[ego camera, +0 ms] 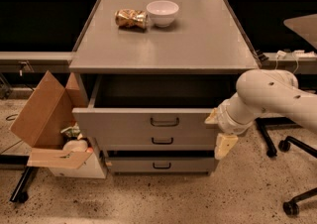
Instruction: Close top drawer
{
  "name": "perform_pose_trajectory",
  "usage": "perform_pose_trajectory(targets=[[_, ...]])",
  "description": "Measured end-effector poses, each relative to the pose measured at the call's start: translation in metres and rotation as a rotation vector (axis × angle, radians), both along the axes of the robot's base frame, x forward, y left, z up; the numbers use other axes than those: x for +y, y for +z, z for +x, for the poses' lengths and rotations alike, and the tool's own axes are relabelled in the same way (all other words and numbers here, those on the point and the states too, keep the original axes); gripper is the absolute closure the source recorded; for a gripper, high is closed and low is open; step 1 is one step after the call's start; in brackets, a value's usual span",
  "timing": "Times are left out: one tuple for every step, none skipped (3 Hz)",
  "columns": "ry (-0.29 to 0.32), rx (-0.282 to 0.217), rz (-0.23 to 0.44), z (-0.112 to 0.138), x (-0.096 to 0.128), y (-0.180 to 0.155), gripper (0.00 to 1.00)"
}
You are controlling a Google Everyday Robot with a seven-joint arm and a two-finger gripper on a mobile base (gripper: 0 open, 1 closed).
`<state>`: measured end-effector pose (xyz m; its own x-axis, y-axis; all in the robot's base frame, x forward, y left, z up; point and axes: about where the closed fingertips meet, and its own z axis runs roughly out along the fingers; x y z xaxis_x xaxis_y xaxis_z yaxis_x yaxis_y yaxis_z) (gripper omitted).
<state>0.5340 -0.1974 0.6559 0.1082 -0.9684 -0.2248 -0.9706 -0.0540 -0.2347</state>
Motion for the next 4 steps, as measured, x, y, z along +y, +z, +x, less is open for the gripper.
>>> perform_pose_trajectory(targets=[[-0.002, -0.003, 0.001, 0.001, 0.0, -0.001, 0.0], [-0.017, 0.019, 0.012, 0.029, 0.003, -0.018, 0.0], [0.006, 0.015, 0.044, 0.037, 0.01, -0.019, 0.0], [0.091, -0.027, 0.089, 0.003, 0.013, 0.014, 0.0]])
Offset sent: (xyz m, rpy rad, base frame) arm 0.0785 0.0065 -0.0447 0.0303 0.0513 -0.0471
